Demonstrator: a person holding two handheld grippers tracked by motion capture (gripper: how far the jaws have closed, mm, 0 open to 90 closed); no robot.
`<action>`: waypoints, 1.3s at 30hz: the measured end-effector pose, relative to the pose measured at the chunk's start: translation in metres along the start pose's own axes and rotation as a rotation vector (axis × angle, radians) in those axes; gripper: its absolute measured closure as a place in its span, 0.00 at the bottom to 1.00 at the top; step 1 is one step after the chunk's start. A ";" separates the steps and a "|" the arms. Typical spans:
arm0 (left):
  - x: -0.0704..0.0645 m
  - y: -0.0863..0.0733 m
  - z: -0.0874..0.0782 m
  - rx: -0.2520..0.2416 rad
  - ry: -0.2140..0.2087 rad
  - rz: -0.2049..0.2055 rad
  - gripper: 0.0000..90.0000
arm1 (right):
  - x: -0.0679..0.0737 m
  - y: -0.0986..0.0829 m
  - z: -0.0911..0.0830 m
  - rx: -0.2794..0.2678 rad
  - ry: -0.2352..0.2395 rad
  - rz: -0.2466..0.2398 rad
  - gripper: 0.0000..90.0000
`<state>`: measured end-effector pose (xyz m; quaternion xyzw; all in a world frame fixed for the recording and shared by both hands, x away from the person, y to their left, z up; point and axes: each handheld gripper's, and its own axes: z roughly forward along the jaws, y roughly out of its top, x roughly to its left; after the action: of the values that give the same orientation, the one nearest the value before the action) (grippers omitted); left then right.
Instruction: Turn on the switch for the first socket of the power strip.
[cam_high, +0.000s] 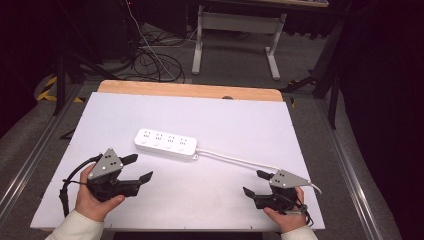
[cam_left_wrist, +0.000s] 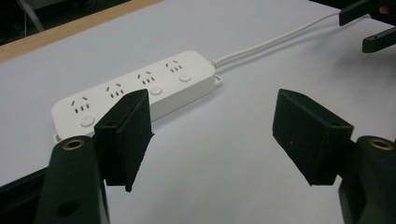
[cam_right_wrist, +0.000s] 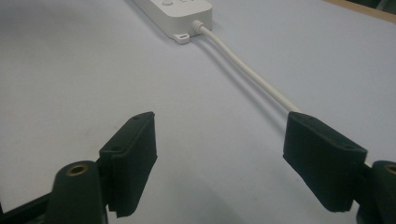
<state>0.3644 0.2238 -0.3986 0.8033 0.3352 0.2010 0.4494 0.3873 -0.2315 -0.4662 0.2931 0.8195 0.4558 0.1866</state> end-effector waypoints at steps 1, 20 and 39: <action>0.000 0.003 0.001 0.003 0.000 0.009 0.32 | 0.000 0.000 0.000 0.001 -0.001 -0.001 0.29; -0.001 0.039 0.029 0.023 -0.036 0.019 0.36 | 0.000 0.000 0.000 -0.001 0.003 -0.002 0.29; 0.000 0.058 0.065 0.067 -0.052 0.027 0.36 | -0.001 -0.001 0.000 0.001 0.005 -0.002 0.29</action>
<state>0.4254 0.1642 -0.3827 0.8273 0.3190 0.1749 0.4280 0.3880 -0.2321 -0.4669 0.2910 0.8205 0.4560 0.1848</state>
